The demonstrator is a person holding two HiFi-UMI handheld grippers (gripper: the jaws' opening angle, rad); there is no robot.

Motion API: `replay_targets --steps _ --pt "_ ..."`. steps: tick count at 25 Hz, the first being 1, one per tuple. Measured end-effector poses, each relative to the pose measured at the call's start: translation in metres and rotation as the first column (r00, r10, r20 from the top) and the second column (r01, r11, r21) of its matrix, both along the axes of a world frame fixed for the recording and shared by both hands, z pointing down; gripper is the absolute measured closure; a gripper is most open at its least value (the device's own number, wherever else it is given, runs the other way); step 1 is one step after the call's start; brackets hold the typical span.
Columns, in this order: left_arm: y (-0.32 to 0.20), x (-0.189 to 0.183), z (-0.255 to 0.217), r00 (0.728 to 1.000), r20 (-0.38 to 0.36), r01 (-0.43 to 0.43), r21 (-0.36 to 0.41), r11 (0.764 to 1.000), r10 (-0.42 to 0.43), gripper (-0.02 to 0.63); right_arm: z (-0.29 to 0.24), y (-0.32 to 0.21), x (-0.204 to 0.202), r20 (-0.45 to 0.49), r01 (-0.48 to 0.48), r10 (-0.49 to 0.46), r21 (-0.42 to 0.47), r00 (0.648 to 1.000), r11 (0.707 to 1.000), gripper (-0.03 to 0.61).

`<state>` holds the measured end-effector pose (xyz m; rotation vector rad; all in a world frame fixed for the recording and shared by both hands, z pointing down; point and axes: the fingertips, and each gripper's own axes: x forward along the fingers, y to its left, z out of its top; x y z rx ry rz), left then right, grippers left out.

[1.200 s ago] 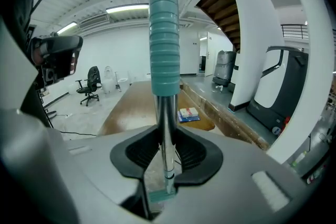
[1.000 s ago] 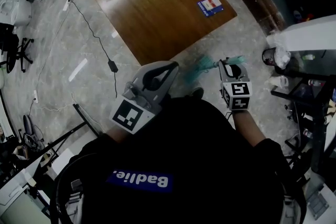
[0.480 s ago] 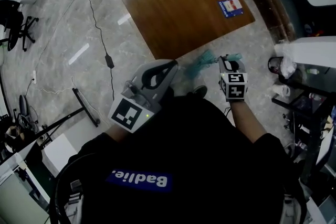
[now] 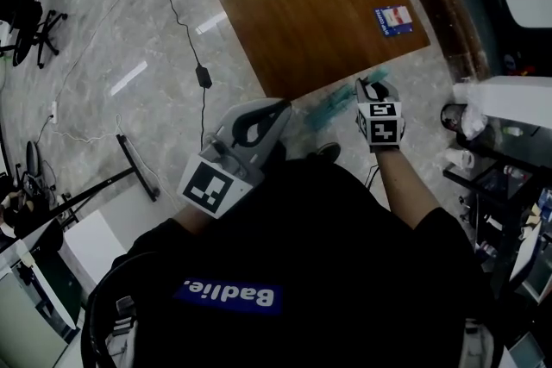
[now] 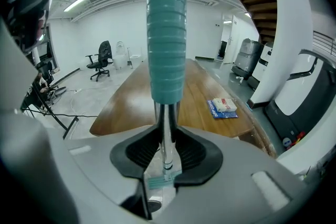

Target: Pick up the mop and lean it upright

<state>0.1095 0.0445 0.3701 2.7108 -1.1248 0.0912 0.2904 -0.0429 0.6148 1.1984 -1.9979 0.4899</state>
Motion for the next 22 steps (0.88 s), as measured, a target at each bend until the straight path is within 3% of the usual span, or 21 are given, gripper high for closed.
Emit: replay_targets --steps 20,22 --pt "-0.003 -0.024 0.009 0.998 -0.023 0.054 -0.022 0.998 -0.055 0.595 0.010 -0.034 -0.019 -0.043 0.013 -0.013 0.007 0.999 1.000 0.468" --pt "-0.003 -0.025 0.009 0.998 -0.023 0.056 -0.020 0.998 -0.057 0.595 0.011 -0.034 -0.019 -0.052 0.017 -0.016 0.007 0.999 1.000 0.444"
